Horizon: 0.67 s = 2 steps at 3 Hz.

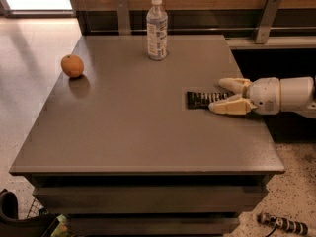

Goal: Move rxbar chocolate near orange

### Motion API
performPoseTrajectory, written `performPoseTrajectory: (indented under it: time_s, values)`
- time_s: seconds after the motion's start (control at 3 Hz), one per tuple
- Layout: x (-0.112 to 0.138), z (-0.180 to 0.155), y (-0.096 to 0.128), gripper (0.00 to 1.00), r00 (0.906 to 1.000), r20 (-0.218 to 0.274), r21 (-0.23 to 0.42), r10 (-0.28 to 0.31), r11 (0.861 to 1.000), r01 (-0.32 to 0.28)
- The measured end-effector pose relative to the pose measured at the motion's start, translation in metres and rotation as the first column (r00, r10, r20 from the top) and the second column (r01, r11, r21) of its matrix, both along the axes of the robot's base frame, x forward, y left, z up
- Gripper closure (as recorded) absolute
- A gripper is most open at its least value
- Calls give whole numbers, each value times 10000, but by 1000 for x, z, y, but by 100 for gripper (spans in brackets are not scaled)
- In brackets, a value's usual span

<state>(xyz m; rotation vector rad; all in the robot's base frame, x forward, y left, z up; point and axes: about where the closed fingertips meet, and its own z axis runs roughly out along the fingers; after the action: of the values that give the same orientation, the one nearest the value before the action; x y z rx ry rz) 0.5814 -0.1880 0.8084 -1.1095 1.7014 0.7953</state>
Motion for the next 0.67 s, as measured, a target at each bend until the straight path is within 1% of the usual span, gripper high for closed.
performPoseTrajectory:
  time_s: [0.33, 0.67]
  values:
    - [0, 2, 0, 91, 10000, 0, 0, -1, 10000, 1]
    - [0, 2, 0, 100, 10000, -1, 1, 5, 10000, -5]
